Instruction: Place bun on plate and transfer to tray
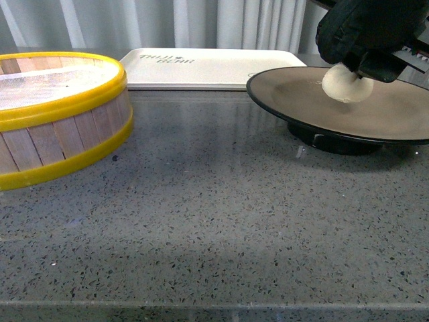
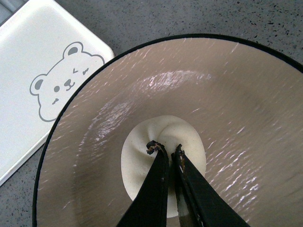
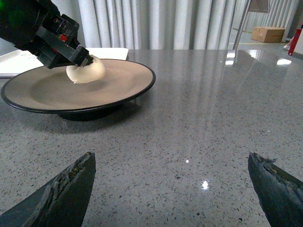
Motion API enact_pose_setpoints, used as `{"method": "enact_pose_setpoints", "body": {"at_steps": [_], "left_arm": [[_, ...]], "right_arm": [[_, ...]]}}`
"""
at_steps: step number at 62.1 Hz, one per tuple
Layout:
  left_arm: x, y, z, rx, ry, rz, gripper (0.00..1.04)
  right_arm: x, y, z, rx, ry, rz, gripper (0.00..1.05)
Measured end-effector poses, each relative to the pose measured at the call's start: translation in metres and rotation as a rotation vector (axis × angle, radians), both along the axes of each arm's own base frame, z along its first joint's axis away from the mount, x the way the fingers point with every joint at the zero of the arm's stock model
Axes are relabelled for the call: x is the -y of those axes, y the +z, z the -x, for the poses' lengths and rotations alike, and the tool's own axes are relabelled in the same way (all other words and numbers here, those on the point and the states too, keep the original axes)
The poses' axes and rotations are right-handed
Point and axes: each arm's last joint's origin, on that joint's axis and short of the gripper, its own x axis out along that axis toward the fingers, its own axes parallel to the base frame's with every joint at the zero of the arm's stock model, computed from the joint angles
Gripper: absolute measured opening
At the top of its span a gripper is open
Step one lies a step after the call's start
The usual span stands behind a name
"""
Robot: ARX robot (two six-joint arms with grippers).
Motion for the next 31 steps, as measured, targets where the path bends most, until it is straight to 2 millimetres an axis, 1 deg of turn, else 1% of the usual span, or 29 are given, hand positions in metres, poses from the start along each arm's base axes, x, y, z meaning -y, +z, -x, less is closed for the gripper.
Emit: {"method": "enact_pose_setpoints", "body": {"at_steps": [2,8,10,13,17,22,23,31], "left_arm": [[0.0,-0.001,0.0,-0.002,0.0,-0.002,0.08],[-0.001,-0.003,-0.001,-0.006,0.004,-0.015,0.24],[-0.001,-0.003,-0.001,-0.007,0.005,-0.016,0.28],[0.0,-0.007,-0.002,-0.014,0.008,-0.025,0.4],[0.001,-0.011,-0.002,-0.029,0.008,-0.038,0.53],[0.001,-0.014,-0.003,-0.038,0.009,-0.039,0.64],[0.001,-0.015,-0.003,-0.042,0.009,-0.037,0.67],[0.001,-0.014,-0.002,-0.048,0.008,-0.025,0.85]], "right_arm": [[0.0,0.0,0.0,0.0,0.0,0.0,0.96],[0.0,0.0,0.0,0.0,0.0,0.0,0.96],[0.0,0.0,0.0,0.0,0.0,0.0,0.96],[0.0,0.0,0.0,0.0,0.0,0.0,0.96],[0.0,0.0,0.0,0.0,0.0,0.0,0.96],[0.0,0.0,0.0,0.0,0.0,0.0,0.96],[0.0,0.0,0.0,0.0,0.0,0.0,0.96],[0.0,0.0,0.0,0.0,0.0,0.0,0.96]]}}
